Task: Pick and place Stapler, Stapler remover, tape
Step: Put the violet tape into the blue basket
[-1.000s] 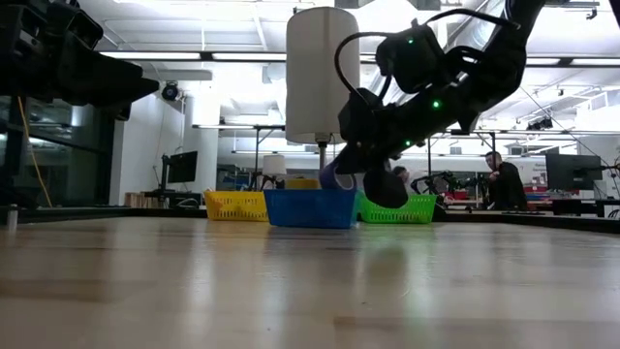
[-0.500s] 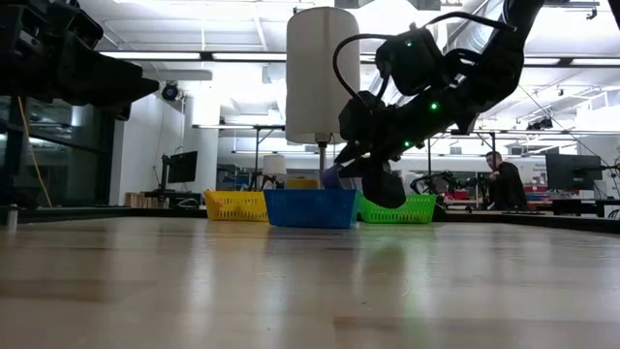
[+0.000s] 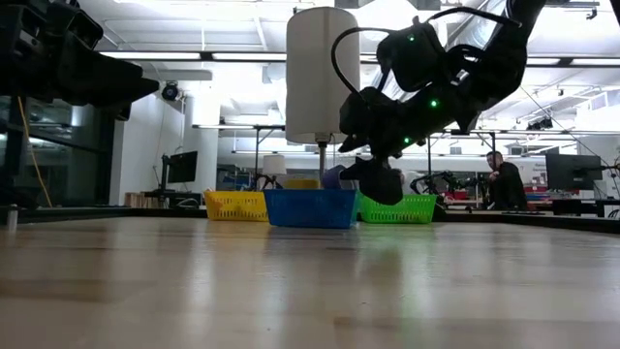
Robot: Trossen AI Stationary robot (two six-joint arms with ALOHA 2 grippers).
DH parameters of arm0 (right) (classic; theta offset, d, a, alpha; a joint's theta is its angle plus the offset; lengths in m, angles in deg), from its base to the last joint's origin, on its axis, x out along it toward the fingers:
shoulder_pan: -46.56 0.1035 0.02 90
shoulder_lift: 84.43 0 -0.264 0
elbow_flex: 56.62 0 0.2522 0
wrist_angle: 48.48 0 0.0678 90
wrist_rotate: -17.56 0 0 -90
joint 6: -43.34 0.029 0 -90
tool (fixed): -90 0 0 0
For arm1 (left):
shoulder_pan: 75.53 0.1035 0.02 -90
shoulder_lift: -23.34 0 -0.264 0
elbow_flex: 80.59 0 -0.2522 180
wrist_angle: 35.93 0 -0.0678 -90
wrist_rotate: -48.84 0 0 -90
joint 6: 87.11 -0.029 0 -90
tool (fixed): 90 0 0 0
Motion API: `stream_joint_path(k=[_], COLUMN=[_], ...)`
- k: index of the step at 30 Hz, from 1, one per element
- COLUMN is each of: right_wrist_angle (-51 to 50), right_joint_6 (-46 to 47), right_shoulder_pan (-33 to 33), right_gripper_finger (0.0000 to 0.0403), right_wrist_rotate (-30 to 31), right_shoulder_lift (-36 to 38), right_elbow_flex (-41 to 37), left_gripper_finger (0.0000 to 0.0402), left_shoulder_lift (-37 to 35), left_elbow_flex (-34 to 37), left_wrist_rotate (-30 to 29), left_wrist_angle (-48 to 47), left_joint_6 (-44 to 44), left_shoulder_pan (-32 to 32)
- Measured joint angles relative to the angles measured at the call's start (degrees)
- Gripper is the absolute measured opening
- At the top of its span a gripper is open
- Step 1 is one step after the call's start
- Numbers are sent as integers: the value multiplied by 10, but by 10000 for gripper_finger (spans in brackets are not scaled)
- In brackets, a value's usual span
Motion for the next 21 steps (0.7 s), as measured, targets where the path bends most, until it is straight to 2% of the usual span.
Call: stream_joint_path(k=[5,14,21], right_wrist_angle=[0,-1,-23], right_joint_6=[0,-19,-3], right_shoulder_pan=[23,48,48], right_gripper_finger=[258,255,255], right_wrist_rotate=[33,85,98], right_shoulder_lift=[0,1,1], right_elbow_flex=[0,0,0], left_gripper_finger=[175,175,175], left_shoulder_lift=[0,0,0], left_elbow_flex=[0,0,0], left_wrist_rotate=[0,0,0], left_wrist_angle=[0,0,0], left_joint_6=[0,0,0], left_shoulder_pan=[0,0,0])
